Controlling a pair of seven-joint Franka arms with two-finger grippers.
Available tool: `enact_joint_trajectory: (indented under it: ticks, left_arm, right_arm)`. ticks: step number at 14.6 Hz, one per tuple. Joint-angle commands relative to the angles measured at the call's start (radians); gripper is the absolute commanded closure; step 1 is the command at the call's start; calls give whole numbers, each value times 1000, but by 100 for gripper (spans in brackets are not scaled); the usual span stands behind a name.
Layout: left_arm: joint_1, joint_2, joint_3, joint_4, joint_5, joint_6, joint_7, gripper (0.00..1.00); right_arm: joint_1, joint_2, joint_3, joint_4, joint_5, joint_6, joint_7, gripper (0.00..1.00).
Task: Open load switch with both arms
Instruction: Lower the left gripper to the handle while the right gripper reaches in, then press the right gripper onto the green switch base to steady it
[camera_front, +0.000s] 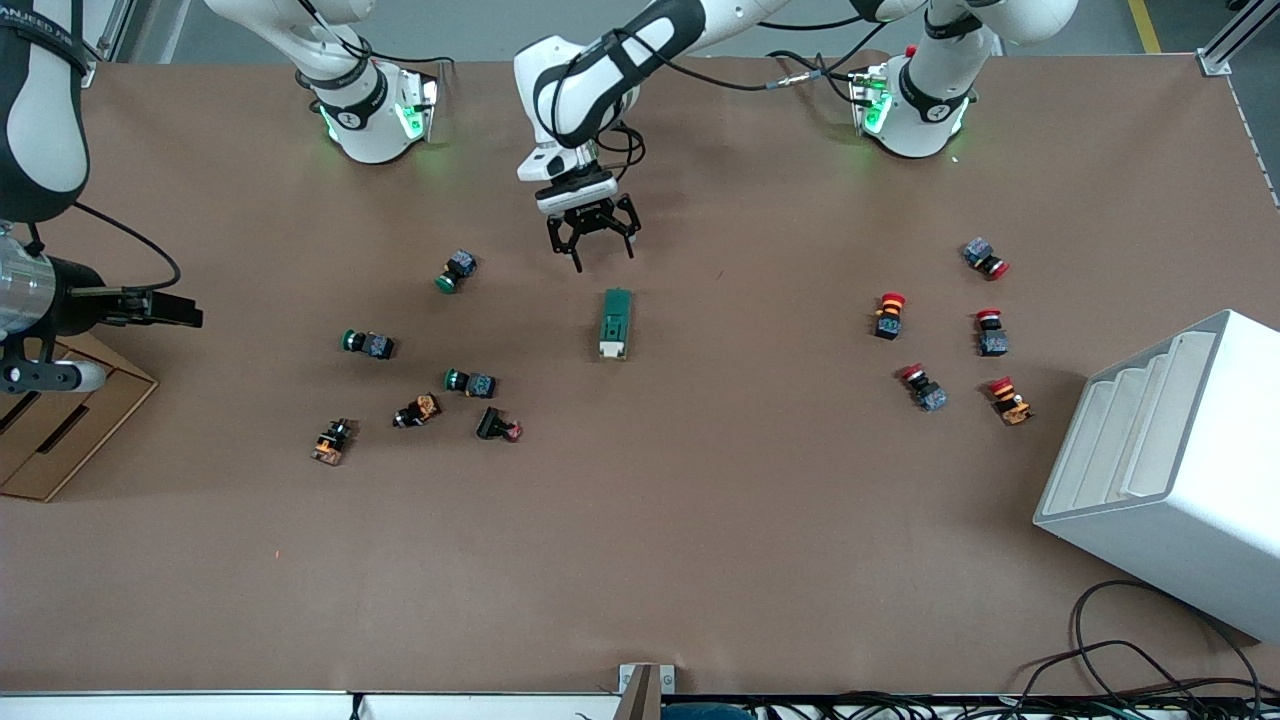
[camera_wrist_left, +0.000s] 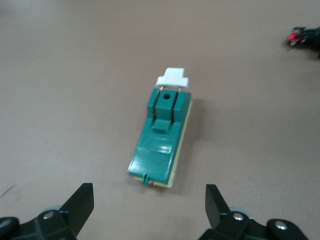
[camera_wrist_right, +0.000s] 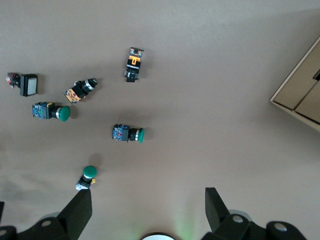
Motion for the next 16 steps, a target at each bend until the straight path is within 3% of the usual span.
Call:
enact_joint_trajectory:
  ticks: [1, 3, 7, 16]
  left_arm:
    - [7, 9, 6, -45, 147, 57, -106, 1]
    - [15, 23, 14, -96, 304, 81, -200, 1]
    - [26, 40, 15, -154, 467, 83, -324, 1]
    - [24, 43, 40, -167, 523, 80, -344, 1]
  right_arm:
    - [24, -14, 15, 4, 1, -18, 148, 0]
    - [69, -14, 15, -1, 3, -15, 261, 0]
    - [190, 3, 15, -1, 44, 2, 597, 0]
    - [494, 217, 15, 1, 95, 264, 1388, 0]
